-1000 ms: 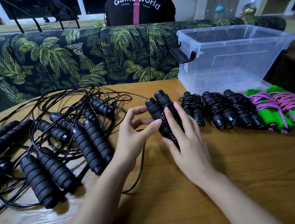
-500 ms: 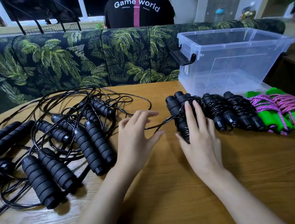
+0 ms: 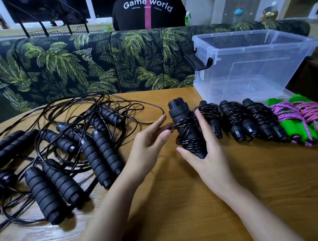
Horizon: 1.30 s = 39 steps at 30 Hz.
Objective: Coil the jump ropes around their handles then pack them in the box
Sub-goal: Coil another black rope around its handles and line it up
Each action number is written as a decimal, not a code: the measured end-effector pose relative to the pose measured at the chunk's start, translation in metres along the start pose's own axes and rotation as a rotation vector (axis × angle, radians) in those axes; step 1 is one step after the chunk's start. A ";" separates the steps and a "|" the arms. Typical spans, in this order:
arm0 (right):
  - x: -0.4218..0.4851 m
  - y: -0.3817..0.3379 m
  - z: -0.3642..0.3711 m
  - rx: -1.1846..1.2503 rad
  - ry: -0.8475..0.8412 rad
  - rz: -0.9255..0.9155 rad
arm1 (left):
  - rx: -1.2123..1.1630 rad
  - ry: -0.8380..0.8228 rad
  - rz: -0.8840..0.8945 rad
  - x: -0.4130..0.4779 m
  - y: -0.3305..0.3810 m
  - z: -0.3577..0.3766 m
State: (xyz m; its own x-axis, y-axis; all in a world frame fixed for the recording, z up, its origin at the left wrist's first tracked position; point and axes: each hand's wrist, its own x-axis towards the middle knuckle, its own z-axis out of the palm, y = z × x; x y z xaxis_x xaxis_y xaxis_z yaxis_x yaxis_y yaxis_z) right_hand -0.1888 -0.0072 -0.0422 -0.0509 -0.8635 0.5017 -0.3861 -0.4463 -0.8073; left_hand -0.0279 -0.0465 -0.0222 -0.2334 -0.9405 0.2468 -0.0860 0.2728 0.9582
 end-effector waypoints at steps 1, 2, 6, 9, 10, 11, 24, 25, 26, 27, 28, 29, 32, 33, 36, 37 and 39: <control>-0.001 -0.003 0.000 0.069 -0.015 0.011 | -0.070 -0.028 -0.030 0.000 0.000 -0.001; -0.002 -0.007 0.000 0.131 -0.029 0.019 | -0.119 -0.055 -0.044 0.000 0.001 -0.002; -0.005 -0.014 -0.002 0.304 -0.109 0.061 | -0.274 -0.135 -0.083 0.000 0.003 -0.001; -0.003 -0.012 -0.004 0.293 -0.127 0.049 | -0.350 -0.103 -0.101 0.002 -0.001 -0.003; -0.002 -0.010 -0.004 0.227 -0.119 0.019 | -0.358 -0.081 -0.108 0.002 -0.001 -0.004; -0.001 -0.008 -0.004 0.161 -0.104 -0.007 | -0.361 -0.053 -0.111 0.003 0.000 -0.004; 0.000 0.005 0.002 -0.025 -0.069 -0.052 | -0.131 0.087 -0.007 -0.003 0.009 -0.001; -0.001 0.004 0.002 -0.062 -0.067 -0.064 | -0.139 0.093 -0.006 -0.004 0.009 -0.001; -0.002 0.003 0.003 -0.127 -0.056 -0.087 | -0.150 0.103 -0.006 -0.004 0.009 0.000; -0.002 0.002 0.003 -0.215 -0.035 -0.119 | -0.160 0.117 -0.010 -0.005 0.010 0.001; -0.001 0.001 0.004 -0.307 -0.012 -0.148 | -0.161 0.131 -0.012 -0.005 0.009 0.002; -0.001 0.002 0.004 -0.375 0.001 -0.173 | -0.163 0.140 -0.012 -0.005 0.009 0.002; 0.000 0.004 0.003 -0.309 -0.008 -0.177 | -0.178 0.137 -0.015 -0.004 0.010 -0.002; 0.001 0.006 0.002 -0.223 -0.011 -0.146 | -0.182 0.138 -0.015 -0.004 0.011 -0.003; 0.000 0.007 0.001 -0.047 -0.037 -0.074 | -0.176 0.145 -0.022 -0.003 0.012 -0.005; 0.000 0.007 0.002 -0.076 -0.047 -0.083 | -0.180 0.142 -0.032 -0.004 0.012 -0.004; -0.001 0.007 0.004 -0.220 -0.056 -0.137 | -0.194 0.150 -0.045 -0.005 0.011 -0.002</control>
State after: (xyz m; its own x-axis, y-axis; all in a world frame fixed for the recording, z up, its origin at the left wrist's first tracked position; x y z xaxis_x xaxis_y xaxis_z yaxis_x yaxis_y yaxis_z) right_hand -0.1877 -0.0105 -0.0493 0.0641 -0.8126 0.5793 -0.5773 -0.5037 -0.6427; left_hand -0.0257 -0.0394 -0.0122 -0.0858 -0.9744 0.2080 0.0982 0.1995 0.9750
